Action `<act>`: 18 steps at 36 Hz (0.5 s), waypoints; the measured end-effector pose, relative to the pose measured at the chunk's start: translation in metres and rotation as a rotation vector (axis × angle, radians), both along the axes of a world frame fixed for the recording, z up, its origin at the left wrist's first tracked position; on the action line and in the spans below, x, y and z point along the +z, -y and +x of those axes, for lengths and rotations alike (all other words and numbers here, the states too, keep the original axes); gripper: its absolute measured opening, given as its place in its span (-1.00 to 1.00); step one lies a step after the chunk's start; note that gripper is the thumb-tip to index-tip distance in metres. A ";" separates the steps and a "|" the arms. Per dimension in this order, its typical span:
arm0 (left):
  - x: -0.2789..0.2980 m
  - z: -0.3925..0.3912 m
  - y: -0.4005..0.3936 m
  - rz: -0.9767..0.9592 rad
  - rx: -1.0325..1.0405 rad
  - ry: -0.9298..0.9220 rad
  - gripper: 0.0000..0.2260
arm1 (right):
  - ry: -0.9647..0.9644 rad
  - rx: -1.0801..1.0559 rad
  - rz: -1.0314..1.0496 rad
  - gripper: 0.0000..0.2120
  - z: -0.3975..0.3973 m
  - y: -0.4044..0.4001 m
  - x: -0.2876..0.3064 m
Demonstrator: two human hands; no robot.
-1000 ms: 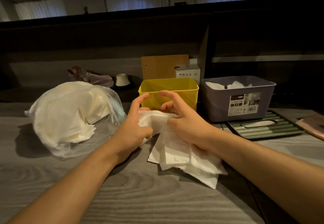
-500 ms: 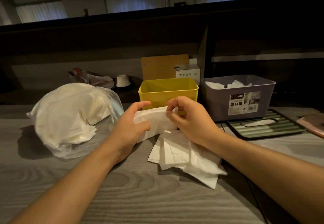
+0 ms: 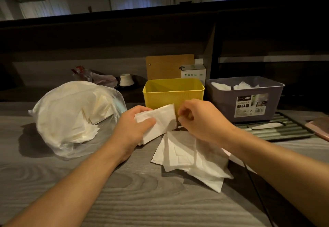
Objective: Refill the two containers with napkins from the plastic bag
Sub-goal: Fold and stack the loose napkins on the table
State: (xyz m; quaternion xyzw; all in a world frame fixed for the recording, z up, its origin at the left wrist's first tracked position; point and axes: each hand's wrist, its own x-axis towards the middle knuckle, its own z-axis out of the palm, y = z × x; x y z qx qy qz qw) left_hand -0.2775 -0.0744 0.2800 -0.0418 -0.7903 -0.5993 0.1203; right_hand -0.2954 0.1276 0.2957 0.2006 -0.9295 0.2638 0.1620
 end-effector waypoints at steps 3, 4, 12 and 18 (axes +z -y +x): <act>0.000 0.000 0.000 -0.005 0.011 0.008 -0.88 | 0.116 0.098 0.102 -0.84 0.003 -0.004 0.016; 0.000 0.000 0.000 0.000 0.007 0.009 -0.88 | 0.196 0.152 0.182 -0.79 0.003 -0.005 0.021; -0.001 0.000 0.000 -0.034 -0.006 -0.014 -0.89 | 0.495 0.308 0.350 -0.55 0.005 -0.006 0.036; 0.001 0.001 -0.001 -0.004 -0.018 0.022 -0.89 | 0.390 0.306 0.329 -0.80 0.003 -0.007 0.036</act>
